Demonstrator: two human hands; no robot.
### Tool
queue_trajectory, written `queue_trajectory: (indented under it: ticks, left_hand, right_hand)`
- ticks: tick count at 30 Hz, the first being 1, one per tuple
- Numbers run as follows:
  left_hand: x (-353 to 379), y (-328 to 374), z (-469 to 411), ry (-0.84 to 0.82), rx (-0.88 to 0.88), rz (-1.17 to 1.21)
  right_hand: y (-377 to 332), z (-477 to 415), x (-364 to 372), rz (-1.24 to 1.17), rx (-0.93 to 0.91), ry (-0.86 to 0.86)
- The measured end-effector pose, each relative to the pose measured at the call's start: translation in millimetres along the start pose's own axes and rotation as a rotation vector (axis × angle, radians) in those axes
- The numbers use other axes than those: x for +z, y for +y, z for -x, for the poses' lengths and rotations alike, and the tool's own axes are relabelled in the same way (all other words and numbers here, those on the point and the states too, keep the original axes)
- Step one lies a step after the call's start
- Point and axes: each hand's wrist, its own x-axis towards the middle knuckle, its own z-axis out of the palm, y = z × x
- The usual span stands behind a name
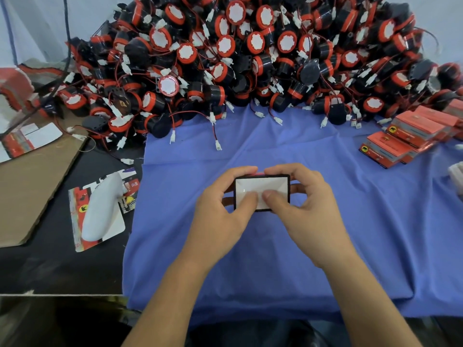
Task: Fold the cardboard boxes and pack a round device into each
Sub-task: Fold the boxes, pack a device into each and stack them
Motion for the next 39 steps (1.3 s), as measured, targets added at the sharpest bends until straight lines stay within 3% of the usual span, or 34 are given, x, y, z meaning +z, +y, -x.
queue_trajectory:
  ticks: [5,8,14,17,23,33,39]
  left_hand:
    - [10.0,-0.4,4.0,0.114,0.027,-0.096]
    - [10.3,-0.8,4.1,0.101,-0.002,-0.08]
    - [-0.5,7.7,2.4,0.039,-0.061,0.126]
    - [-3.9,10.3,1.6,-0.027,-0.099,0.1]
    - [-21.1,7.8,-1.0,-0.278,-0.337,0.246]
    - [-26.1,10.8,1.8,-0.512,-0.296,0.359]
    - [-23.8,10.2,2.6,-0.509,-0.318,0.381]
  right_hand:
    - [-0.5,0.7,8.5,0.043,-0.019,0.071]
    - [-1.3,2.9,7.2,0.049,-0.013,0.047]
    - [-11.5,-1.0,-8.8,-0.314,0.176,-0.073]
    - [-13.6,-0.7,-10.3,-0.331,0.154,-0.095]
    - [-9.9,0.9,-12.7,-0.293,0.106,-0.118]
    - [-8.7,2.7,-10.2,-0.304,0.147,-0.263]
    - [-6.9,3.5,-11.1,-0.334,0.175,-0.265]
